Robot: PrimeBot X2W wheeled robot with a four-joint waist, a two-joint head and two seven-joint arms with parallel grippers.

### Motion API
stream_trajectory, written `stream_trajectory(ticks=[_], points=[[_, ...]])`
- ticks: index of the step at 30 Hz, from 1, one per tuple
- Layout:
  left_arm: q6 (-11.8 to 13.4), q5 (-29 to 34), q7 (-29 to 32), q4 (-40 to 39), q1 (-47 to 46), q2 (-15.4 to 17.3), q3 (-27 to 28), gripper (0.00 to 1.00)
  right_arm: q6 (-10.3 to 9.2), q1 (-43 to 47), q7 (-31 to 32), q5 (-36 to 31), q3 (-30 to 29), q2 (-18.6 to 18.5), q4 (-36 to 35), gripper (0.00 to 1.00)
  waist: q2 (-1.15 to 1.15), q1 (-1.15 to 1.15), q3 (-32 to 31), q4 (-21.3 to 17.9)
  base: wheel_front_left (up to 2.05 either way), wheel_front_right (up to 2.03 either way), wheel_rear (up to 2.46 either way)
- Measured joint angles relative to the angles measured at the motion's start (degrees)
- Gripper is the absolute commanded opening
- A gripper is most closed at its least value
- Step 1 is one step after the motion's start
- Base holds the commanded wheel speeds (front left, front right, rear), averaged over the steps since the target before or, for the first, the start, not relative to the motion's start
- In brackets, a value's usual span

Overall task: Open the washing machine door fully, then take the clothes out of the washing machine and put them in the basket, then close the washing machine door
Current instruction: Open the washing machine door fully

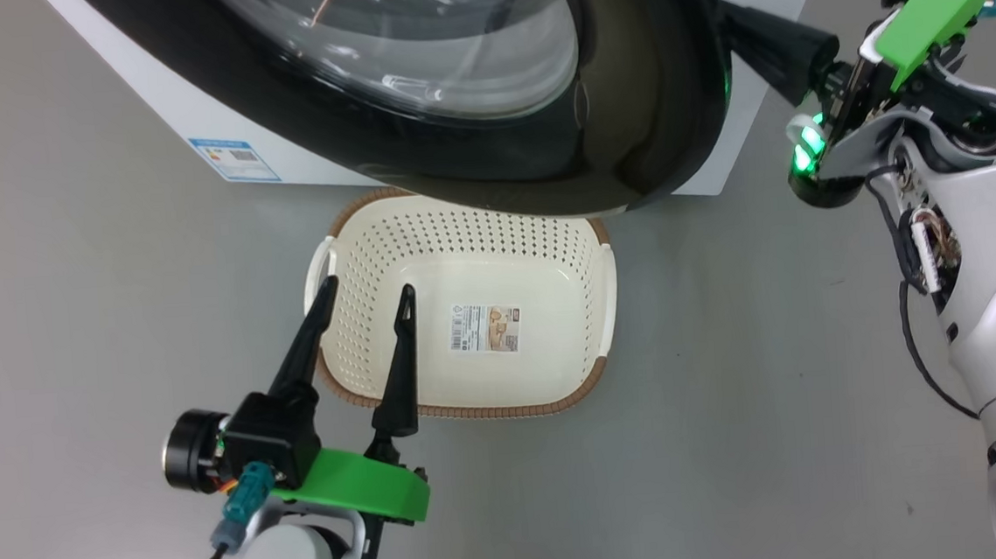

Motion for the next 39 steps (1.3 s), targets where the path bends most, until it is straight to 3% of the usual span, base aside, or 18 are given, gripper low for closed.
stream_trajectory(ticks=[13,26,35,38,39], points=[[0.0,0.0,0.0,0.9,1.2,0.0,0.1,1.0,0.0,5.2,0.9,1.0,0.6,0.7,-2.6,0.0,0.0,0.0,-2.5,-0.4,0.0,0.0,0.0],[-0.2,0.6,0.0,2.2,2.4,0.0,0.1,1.0,-0.01,10.9,-9.6,0.5,-2.9,1.4,-11.2,0.0,0.0,0.0,-4.5,-0.5,0.0,0.0,0.0],[-0.2,1.2,0.0,2.4,4.1,0.0,1.7,1.0,-0.01,21.8,-13.0,0.2,-5.4,1.6,-21.5,0.0,0.0,0.0,-6.2,-1.9,0.0,0.0,0.0],[-0.5,1.5,0.0,2.4,4.7,0.0,2.0,1.0,-0.01,26.6,-14.7,0.6,-5.9,1.7,-25.5,0.44,0.0,0.0,-6.7,-2.4,0.0,0.0,0.0],[-0.5,1.5,0.0,2.4,4.9,0.0,2.1,1.0,-0.01,28.1,-15.6,0.5,-5.9,1.8,-26.8,0.75,0.0,0.0,-6.9,-2.5,0.0,0.0,0.0]])
